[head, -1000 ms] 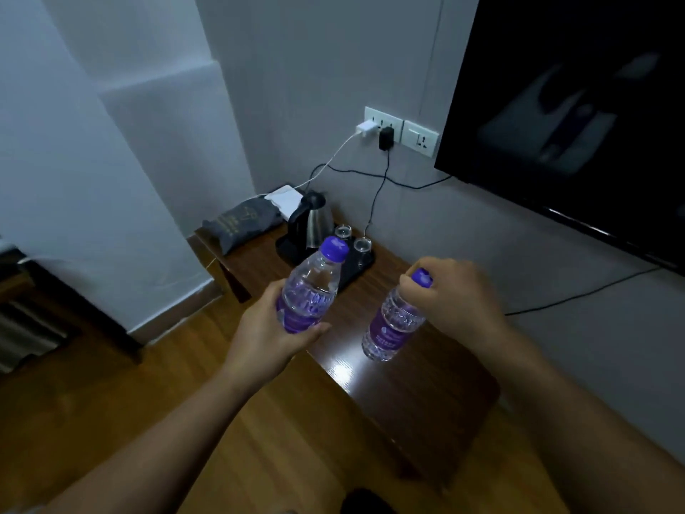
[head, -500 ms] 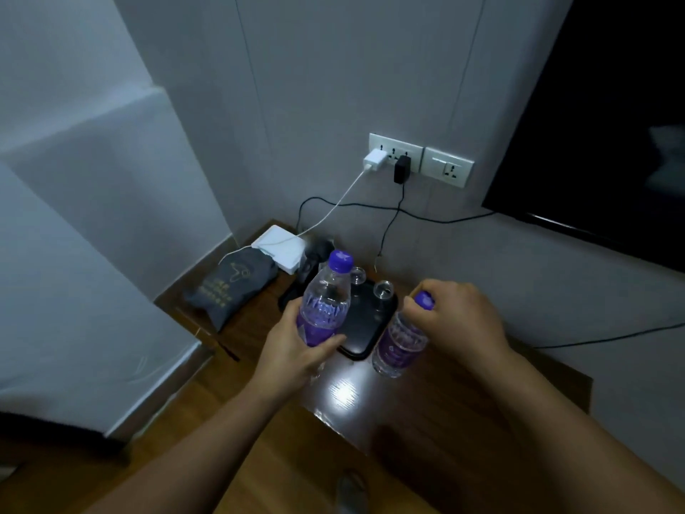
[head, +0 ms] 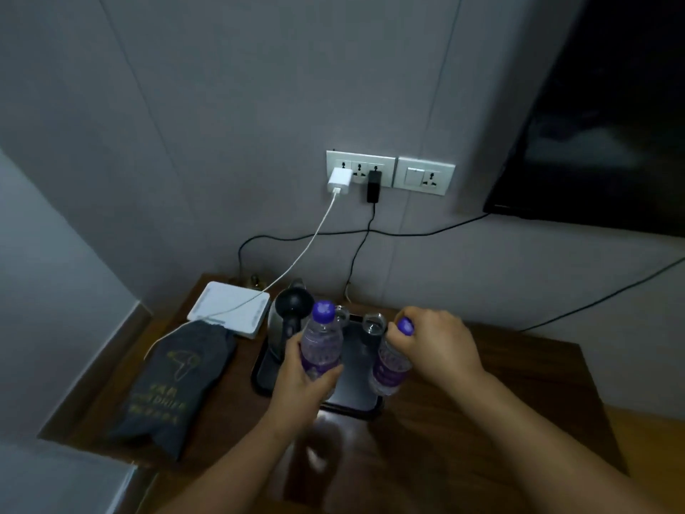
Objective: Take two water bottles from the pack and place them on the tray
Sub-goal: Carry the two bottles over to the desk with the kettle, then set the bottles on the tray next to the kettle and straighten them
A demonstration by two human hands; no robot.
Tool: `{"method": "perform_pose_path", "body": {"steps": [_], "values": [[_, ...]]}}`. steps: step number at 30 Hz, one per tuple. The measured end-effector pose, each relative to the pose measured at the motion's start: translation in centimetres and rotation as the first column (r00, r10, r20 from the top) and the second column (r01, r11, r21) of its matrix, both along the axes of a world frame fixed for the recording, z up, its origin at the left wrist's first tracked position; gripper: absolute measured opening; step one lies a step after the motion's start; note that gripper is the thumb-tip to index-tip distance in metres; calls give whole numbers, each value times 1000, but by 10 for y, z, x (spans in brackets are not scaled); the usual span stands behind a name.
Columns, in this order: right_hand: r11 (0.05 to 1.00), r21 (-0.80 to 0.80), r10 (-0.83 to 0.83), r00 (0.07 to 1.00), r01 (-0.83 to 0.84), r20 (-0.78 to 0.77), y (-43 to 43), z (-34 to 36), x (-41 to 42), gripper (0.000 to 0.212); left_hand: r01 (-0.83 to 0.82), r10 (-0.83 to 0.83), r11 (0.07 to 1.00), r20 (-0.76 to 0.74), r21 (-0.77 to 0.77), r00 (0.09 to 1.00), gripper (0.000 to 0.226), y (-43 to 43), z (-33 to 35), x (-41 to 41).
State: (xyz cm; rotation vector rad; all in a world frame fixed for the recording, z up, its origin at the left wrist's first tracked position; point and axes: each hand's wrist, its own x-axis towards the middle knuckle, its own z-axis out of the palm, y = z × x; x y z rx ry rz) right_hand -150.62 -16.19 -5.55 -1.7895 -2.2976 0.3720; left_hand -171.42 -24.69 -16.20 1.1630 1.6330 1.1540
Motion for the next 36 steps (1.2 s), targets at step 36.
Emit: {"method": "perform_pose_path", "body": {"steps": [36], "values": [[964,147,-73,748,223,-659,71,-303,-15,75,176,-198,918,25,354,980,78,145,-278,-1]]}}
